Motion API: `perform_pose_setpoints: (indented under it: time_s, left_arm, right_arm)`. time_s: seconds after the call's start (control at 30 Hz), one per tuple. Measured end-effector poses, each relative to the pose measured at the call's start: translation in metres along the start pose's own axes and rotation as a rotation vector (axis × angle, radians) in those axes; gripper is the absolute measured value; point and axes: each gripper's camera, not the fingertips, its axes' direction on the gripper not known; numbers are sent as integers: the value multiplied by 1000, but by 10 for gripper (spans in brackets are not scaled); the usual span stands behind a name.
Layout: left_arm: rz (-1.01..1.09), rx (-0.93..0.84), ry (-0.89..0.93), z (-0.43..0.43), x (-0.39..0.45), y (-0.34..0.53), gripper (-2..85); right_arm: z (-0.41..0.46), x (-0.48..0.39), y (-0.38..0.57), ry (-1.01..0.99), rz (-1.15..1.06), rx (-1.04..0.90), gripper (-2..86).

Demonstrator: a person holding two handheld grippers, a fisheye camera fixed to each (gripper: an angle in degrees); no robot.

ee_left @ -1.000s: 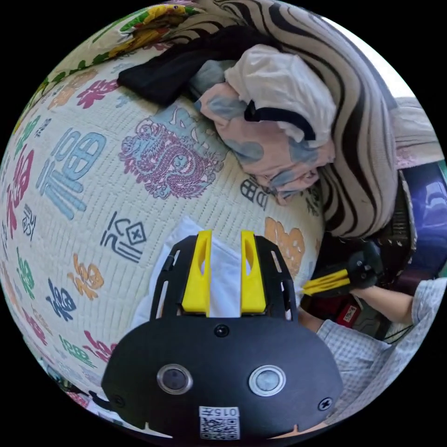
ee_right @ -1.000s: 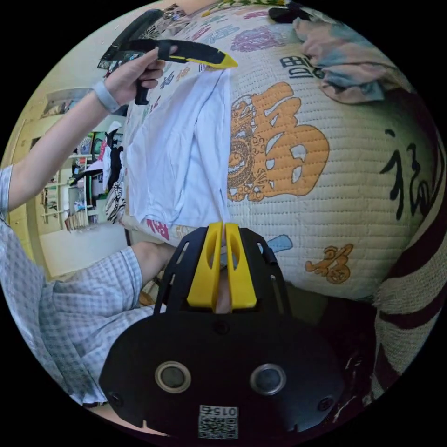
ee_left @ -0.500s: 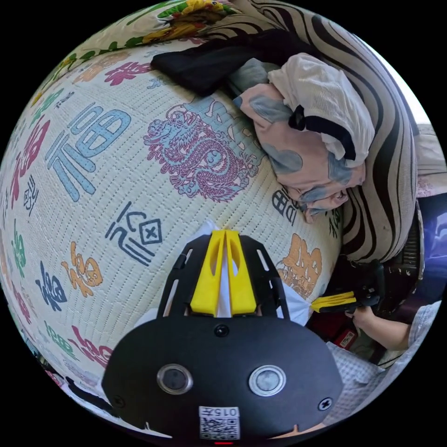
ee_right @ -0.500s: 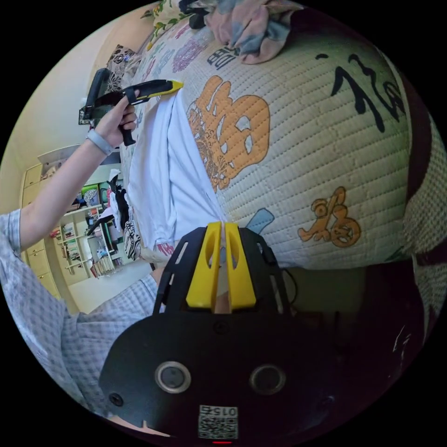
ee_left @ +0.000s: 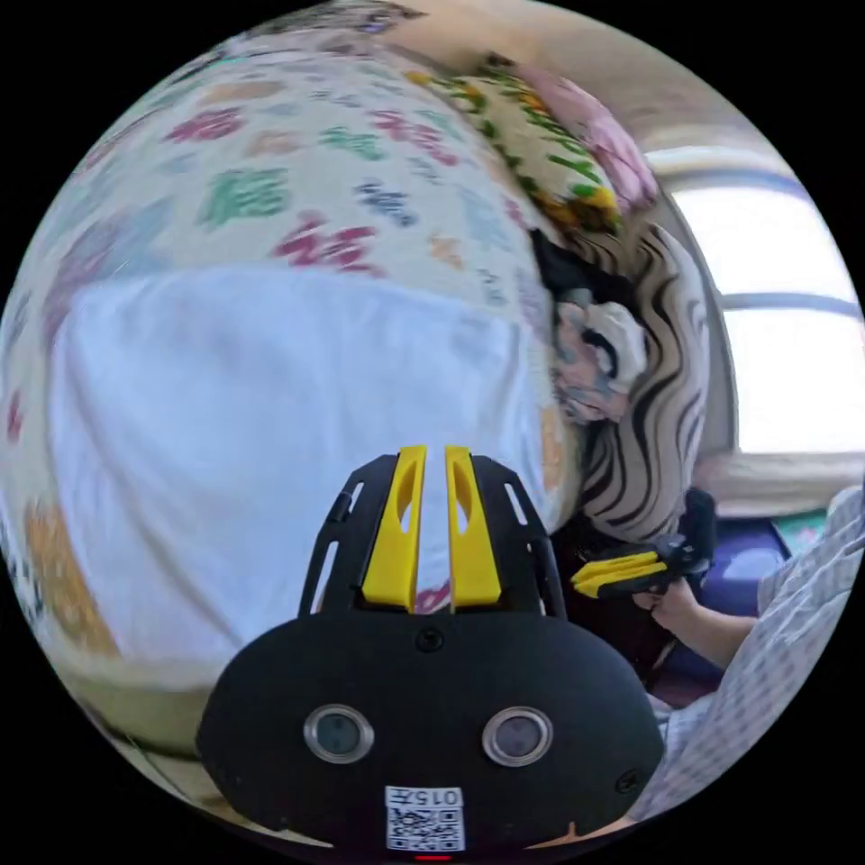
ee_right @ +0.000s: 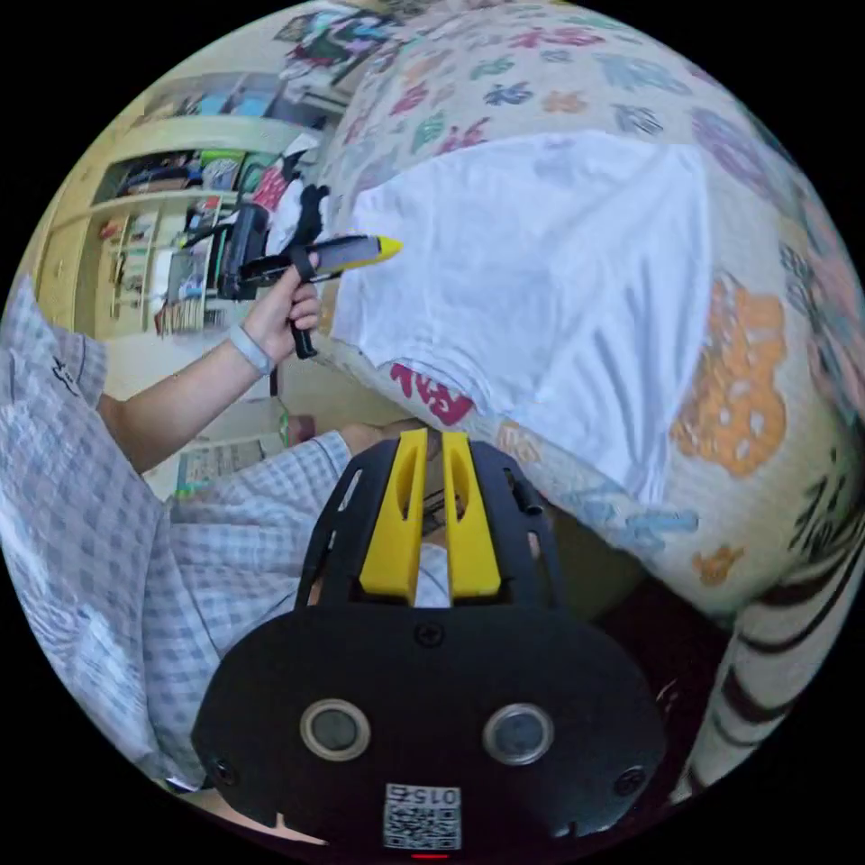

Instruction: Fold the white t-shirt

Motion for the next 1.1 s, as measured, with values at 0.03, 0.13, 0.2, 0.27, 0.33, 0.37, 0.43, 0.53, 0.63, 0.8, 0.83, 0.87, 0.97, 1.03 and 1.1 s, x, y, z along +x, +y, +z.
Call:
perform_pose_setpoints:
  time_s: [0.03,0.13,0.2,0.27,0.33,0.37,0.43,0.53,0.63,0.8,0.83,0.87,0.97,1.03,1.1]
  left_arm:
    - [-126,19,-51,-21,-33,29,53]
    - [-338,88,-160,-71,-96,87,63]
    - [-414,126,-205,-94,-121,110,69]
    - [-455,145,-231,-110,-139,124,75]
    - [-473,159,-262,-121,-156,131,81]
    - [-478,163,-269,-123,-160,132,83]
    - [-478,184,-249,-129,-172,135,79]
    - [-439,188,-226,-132,-181,141,75]
    - [-407,183,-209,-130,-185,147,77]
    - [-324,168,-245,-139,-178,161,21]
    - [-330,174,-177,-142,-182,166,8]
    - [-342,179,-157,-144,-184,170,6]
    - [-354,241,-153,-162,-183,188,-3]
    - [-321,247,-151,-169,-178,196,-4]
    - [-332,236,-140,-166,-181,203,-2]
  right_arm:
    - [9,-27,-32,32,-120,-46,47]
    - [30,-91,-109,48,-341,-99,53]
    - [41,-127,-153,52,-439,-100,54]
    - [59,-174,-210,113,-544,-104,58]
    - [75,-205,-250,211,-619,-112,66]
    - [86,-222,-277,303,-644,-120,75]
    - [99,-242,-317,365,-652,-136,86]
    - [123,-270,-375,352,-646,-240,100]
    - [150,-298,-411,475,-680,-339,95]
    - [175,-341,-443,622,-745,-452,72]
    - [173,-351,-448,639,-757,-448,73]
    - [169,-361,-453,654,-763,-441,75]
    - [164,-381,-467,701,-768,-459,92]
    - [168,-385,-477,742,-760,-505,91]
    - [177,-384,-485,757,-756,-578,82]
